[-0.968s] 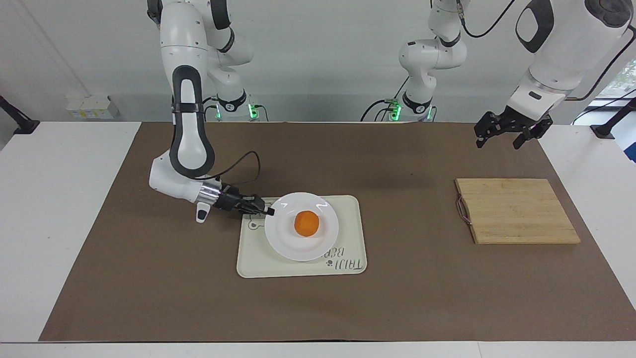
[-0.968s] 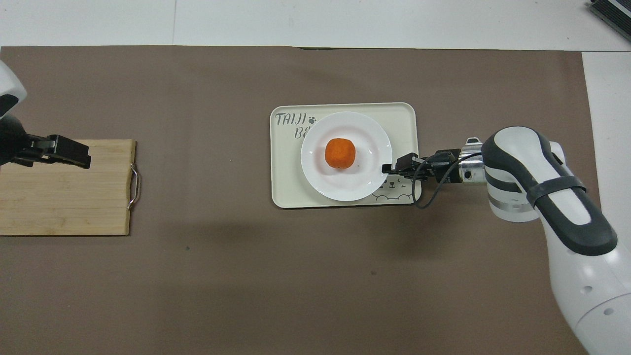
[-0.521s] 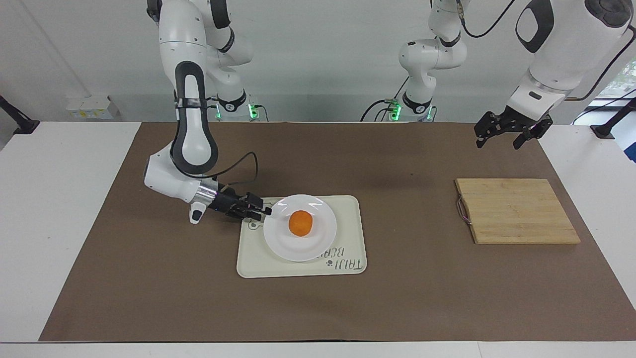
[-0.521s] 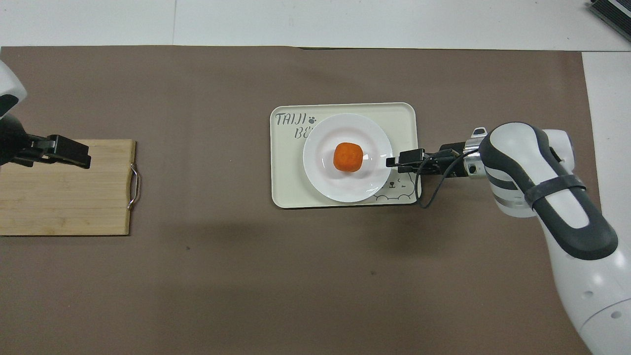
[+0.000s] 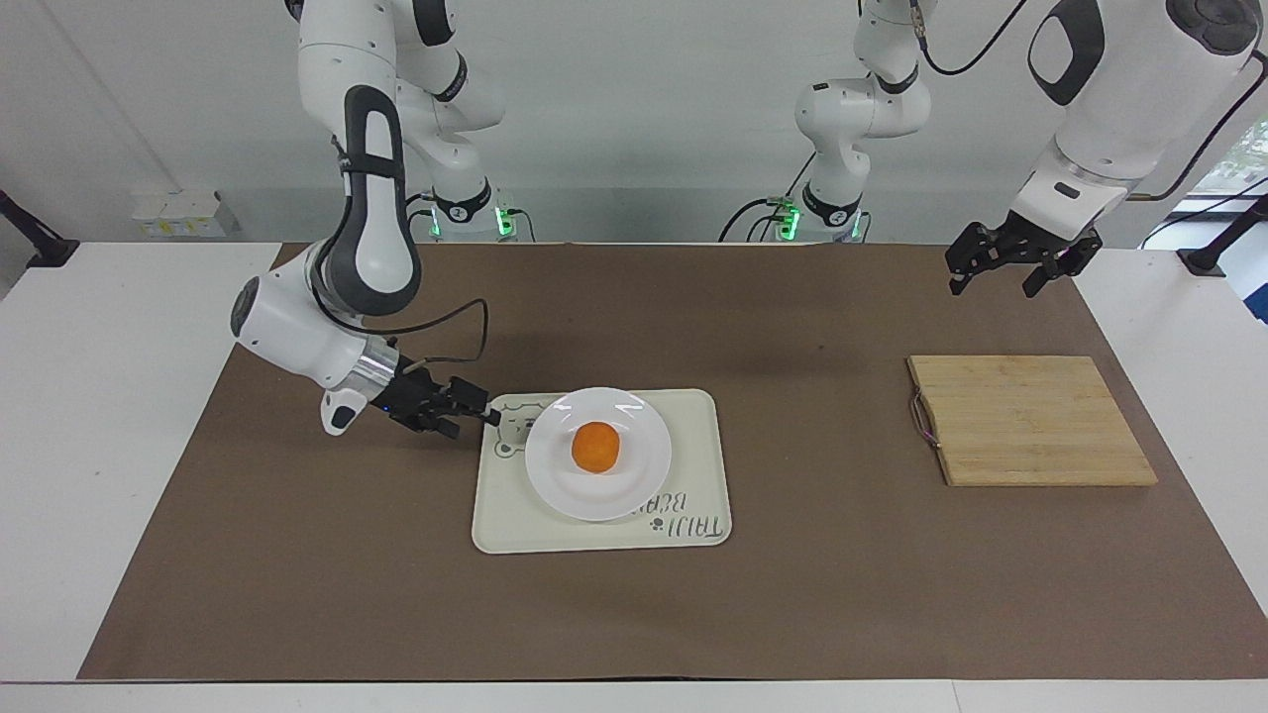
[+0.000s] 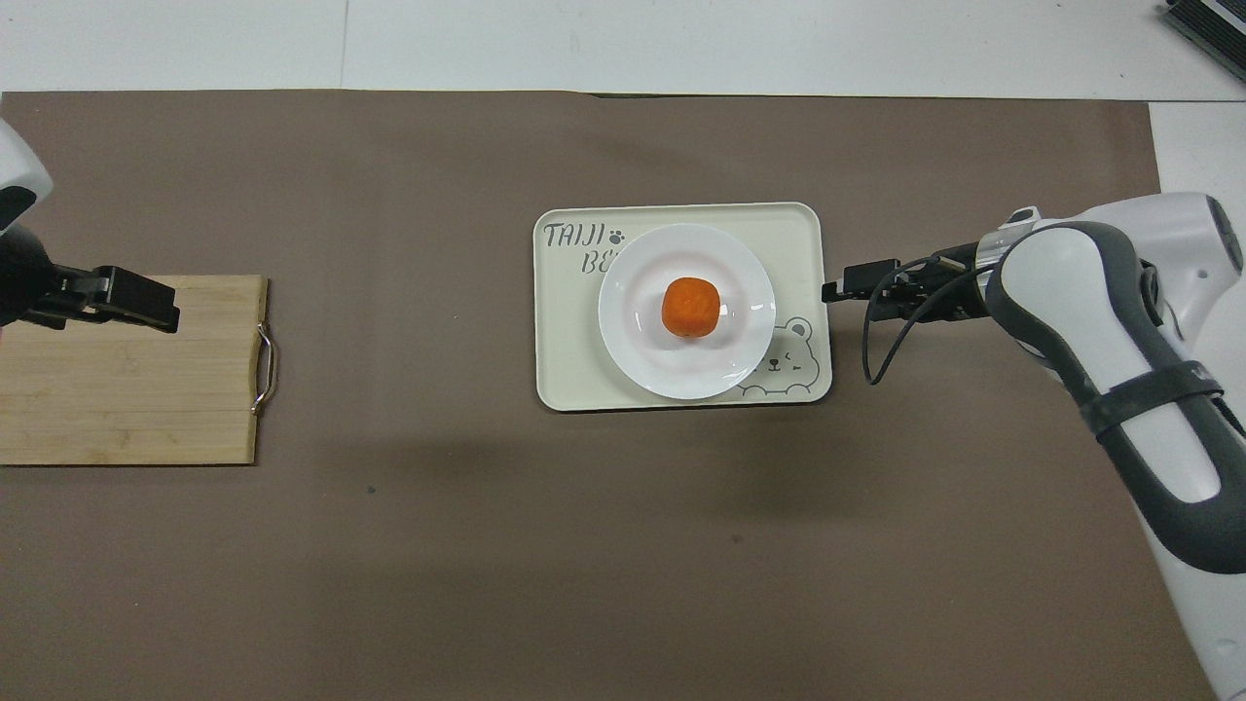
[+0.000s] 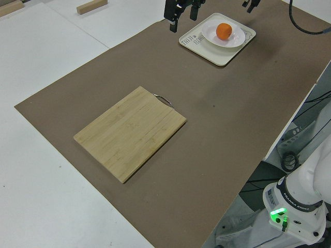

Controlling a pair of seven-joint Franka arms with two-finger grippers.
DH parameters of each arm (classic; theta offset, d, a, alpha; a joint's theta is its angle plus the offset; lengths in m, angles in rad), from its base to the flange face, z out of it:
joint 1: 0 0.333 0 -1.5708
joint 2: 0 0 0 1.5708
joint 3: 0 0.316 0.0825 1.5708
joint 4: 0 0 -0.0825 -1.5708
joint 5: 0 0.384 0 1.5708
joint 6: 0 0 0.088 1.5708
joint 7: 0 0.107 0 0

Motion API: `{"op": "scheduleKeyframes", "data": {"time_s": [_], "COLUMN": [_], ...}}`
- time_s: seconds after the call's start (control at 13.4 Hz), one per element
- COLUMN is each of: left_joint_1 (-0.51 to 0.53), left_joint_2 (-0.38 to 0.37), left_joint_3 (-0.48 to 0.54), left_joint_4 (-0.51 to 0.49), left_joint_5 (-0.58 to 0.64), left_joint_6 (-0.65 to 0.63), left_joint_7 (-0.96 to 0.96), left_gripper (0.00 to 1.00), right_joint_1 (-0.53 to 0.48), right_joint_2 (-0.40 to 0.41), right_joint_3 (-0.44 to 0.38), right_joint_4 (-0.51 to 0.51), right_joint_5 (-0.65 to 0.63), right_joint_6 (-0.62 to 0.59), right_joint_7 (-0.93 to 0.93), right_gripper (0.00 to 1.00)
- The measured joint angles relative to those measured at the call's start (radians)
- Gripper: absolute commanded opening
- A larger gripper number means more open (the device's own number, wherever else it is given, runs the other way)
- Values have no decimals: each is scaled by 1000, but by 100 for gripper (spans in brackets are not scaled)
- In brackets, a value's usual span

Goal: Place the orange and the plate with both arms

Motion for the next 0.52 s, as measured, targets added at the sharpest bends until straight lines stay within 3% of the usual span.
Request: {"op": "scheduleKeyframes", "data": {"time_s": [0.3,0.52], "left_joint_1": [0,0], "left_joint_2": [0,0], "left_joint_3": [0,0], "left_joint_4": [0,0], "left_joint_5": [0,0], "left_joint_6": [0,0], "left_joint_7": [0,0], "left_gripper": [100,100], "right_joint_1": [13,11], "right_joint_2": [-123,-178], "right_joint_3": [15,10], "right_joint_4": [17,57], "right_joint_5": [-307,-429], "right_joint_6": [-58,-181], "right_joint_7": [288,331], "right_gripper": [100,100]}}
